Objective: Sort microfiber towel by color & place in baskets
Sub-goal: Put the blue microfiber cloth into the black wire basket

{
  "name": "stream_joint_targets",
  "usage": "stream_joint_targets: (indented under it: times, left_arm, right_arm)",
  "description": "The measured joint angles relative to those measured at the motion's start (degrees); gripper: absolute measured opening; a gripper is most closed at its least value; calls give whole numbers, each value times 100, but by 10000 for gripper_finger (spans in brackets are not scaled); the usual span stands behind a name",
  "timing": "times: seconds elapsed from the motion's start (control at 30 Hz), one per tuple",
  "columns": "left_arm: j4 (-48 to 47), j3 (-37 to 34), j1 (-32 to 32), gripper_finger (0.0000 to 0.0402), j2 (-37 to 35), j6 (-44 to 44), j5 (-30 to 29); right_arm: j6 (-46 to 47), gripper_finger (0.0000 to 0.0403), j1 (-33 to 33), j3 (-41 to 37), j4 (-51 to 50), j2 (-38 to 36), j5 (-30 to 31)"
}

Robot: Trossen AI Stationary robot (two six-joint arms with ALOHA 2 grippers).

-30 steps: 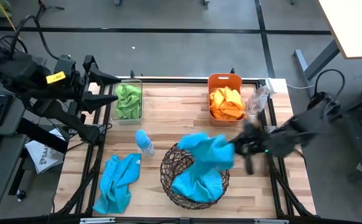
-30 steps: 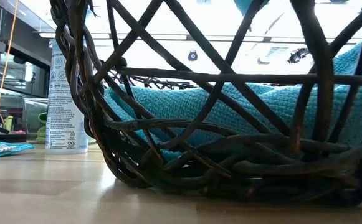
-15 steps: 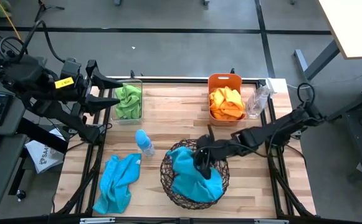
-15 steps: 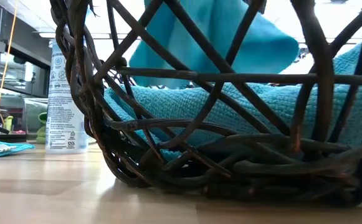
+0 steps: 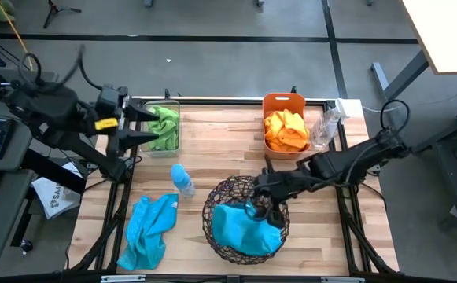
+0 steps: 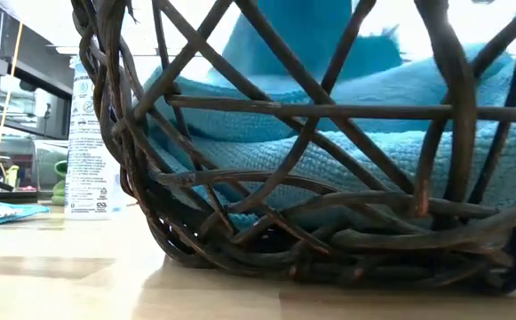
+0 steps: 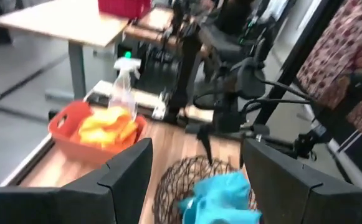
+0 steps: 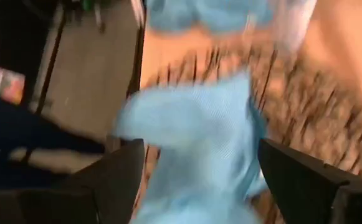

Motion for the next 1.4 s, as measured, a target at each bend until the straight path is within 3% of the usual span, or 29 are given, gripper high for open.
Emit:
stream_joint_targets:
  times: [0.17,0.3,0.43,0.57,0.7,0.83,0.93,1.2,1.4]
  left_arm:
    - [-944,0,-2,238,228,-911,53]
    - [-2190,-49,-147,238,555,-2294,748]
    - [-1461,-914,-613,238,560,-2671,1448]
    - [-1948,-2220,-1234,238,495,-3912,925]
    - [-1074,-3789,-1830,238,488,-5144,1128]
    - [1438,-5272,-2451,238,475,-5678,2356]
    - [3096,-6239,-2846,238,485,-6580,3056]
    - [2906,-7498,-3594,238,483,-9598,3039]
    - [2853,-7759,-3529,238,624,-9938,3025]
  right_arm:
    - [238,309,130,-17,-1139,228,-234]
    - [252,309,507,-152,-1699,196,6]
    - [767,309,965,-664,-2136,-93,300]
    - [1874,309,1428,-1518,-2214,-636,624]
    - [3119,309,1758,-2393,-1850,-1308,678]
    - [3848,309,1894,-3060,-1229,-1774,722]
    - [4015,309,1886,-3373,-833,-1936,728]
    - [3794,309,1696,-3530,-310,-1948,771]
    - [3646,309,1512,-3532,-298,-1946,829]
